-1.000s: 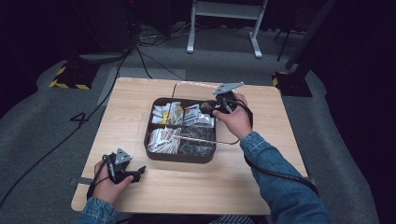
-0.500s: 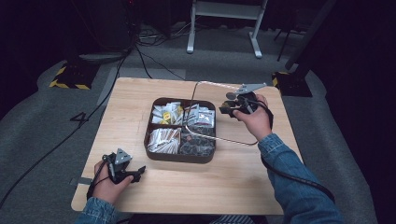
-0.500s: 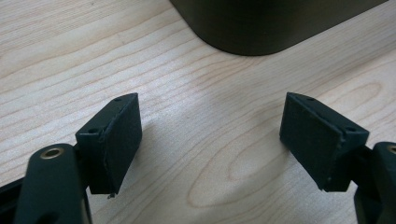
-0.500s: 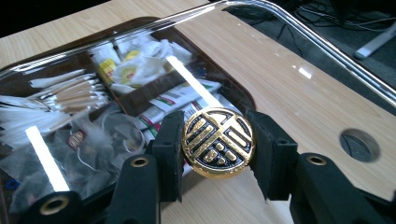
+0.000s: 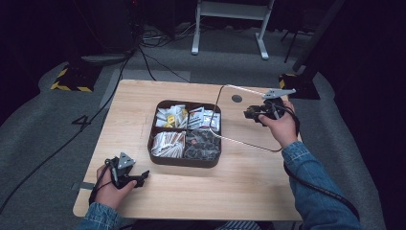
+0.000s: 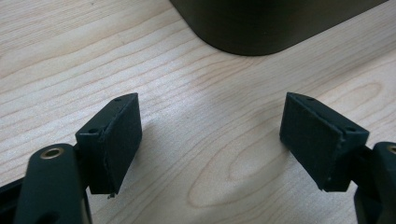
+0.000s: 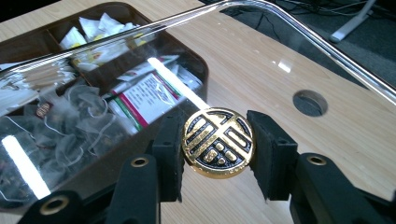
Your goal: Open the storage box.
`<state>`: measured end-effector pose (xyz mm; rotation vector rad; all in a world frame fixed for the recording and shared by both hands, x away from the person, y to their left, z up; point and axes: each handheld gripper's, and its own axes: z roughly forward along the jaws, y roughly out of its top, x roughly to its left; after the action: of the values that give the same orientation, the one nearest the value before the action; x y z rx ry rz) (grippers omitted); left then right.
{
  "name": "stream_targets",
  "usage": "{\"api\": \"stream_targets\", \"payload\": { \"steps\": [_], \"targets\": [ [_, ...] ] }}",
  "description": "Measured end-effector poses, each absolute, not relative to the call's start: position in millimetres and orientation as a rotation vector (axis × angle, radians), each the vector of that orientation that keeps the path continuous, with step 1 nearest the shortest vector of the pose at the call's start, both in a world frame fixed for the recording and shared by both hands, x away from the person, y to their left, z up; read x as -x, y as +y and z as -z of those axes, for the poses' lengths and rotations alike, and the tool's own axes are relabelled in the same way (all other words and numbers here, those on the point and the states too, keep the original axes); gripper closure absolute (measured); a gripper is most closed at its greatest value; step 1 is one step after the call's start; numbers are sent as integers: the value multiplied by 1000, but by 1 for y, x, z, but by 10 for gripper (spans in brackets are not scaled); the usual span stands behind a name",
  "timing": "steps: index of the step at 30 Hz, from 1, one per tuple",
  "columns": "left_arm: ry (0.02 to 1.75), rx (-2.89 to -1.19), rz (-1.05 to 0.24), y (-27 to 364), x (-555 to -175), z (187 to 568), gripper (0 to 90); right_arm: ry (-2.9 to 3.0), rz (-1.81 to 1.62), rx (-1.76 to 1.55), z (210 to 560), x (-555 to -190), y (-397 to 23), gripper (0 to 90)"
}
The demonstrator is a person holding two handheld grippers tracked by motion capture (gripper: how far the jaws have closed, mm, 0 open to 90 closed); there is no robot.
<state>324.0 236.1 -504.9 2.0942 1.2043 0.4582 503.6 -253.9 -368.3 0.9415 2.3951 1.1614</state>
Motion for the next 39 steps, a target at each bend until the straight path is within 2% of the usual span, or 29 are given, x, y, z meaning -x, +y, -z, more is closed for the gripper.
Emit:
{"api": "stream_targets", "payload": {
  "steps": [13, 39],
  "targets": [
    [1204, -2095, -459, 236, -324, 505, 214, 2345, -1155, -1008, 374, -503, -295, 590],
    [1204, -2095, -459, 236, -324, 505, 214, 2419, -1083, -1099, 445, -505, -316, 590]
  ]
}}
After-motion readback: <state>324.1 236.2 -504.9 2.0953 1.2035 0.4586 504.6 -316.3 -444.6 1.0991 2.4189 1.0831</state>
